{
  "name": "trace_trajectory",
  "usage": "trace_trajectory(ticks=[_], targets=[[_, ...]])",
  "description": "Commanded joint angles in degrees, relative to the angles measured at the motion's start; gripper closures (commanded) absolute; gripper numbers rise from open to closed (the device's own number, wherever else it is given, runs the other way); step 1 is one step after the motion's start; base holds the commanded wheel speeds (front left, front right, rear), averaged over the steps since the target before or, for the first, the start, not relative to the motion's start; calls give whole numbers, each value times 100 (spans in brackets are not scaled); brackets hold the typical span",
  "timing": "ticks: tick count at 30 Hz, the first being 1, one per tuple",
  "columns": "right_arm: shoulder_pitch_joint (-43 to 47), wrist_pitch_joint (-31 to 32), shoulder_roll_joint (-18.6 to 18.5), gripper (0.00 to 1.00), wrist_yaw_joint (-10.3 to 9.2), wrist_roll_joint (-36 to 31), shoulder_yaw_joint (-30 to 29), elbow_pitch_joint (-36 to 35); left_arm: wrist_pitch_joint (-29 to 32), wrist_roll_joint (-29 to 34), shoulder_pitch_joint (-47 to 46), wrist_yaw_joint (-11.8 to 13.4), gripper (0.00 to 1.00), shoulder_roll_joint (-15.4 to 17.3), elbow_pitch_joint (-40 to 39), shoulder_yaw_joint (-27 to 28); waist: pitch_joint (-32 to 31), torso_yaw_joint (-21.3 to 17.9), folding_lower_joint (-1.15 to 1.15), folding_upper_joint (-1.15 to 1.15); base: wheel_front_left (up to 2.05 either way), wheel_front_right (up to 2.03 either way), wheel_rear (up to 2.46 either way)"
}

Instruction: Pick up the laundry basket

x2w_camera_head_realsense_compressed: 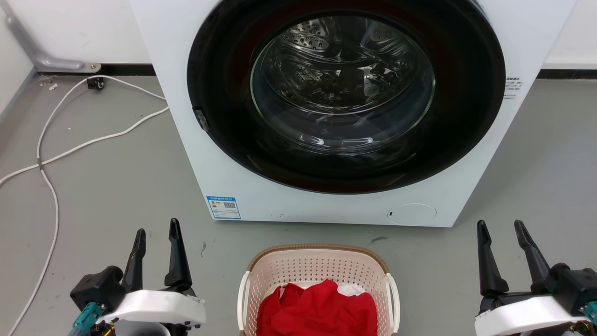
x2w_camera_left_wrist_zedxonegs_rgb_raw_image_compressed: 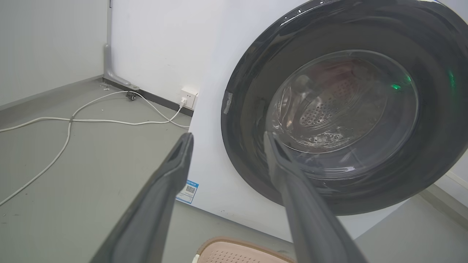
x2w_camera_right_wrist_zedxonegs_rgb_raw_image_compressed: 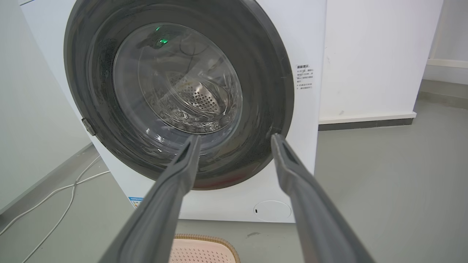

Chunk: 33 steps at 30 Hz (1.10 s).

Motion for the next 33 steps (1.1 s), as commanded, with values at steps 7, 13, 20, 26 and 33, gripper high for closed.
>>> trace_trajectory(ticks=[7,13,20,26,33], targets=[[94,-122,-14,0,0,-429,23,-89,-124,392,43,55,0,11,-18,-33,10,-14,0,0,0,0,0],[127,-195,-13,0,-1,-720,34,-118,-196,666,84,89,0,11,-5,-48,21,-19,0,0,0,0,0],[198,-271,-13,0,-1,-1032,48,-120,-275,973,113,115,0,11,51,-61,28,-22,0,0,0,0,0],[233,-330,-12,0,-1,-1302,41,-136,-338,1201,132,131,0,11,120,-98,39,-9,0,0,0,0,0],[274,-415,-11,0,-1,-1627,23,-107,-416,1477,179,184,0,10,226,-125,38,6,0,0,0,0,0]])
